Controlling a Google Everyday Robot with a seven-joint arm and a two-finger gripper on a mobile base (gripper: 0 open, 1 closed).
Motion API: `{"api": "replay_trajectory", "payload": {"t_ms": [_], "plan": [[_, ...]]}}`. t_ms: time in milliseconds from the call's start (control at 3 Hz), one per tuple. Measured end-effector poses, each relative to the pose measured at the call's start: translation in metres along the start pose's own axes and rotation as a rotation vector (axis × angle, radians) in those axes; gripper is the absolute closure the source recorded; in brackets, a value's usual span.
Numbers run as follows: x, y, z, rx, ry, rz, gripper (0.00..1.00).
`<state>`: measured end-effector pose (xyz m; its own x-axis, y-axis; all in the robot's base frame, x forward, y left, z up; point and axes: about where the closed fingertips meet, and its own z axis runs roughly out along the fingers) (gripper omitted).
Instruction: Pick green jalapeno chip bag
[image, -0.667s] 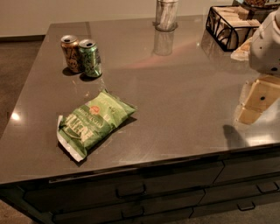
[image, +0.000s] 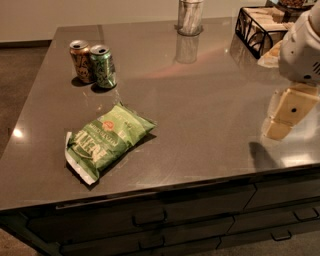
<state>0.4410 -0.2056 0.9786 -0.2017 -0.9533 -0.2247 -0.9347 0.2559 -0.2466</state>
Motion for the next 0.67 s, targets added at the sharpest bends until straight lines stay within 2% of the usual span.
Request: {"api": "replay_trajectory", "payload": {"t_ms": [667], "plan": [[-0.080,0.003,0.023,-0.056,-0.137,-0.136,0.00]]}}
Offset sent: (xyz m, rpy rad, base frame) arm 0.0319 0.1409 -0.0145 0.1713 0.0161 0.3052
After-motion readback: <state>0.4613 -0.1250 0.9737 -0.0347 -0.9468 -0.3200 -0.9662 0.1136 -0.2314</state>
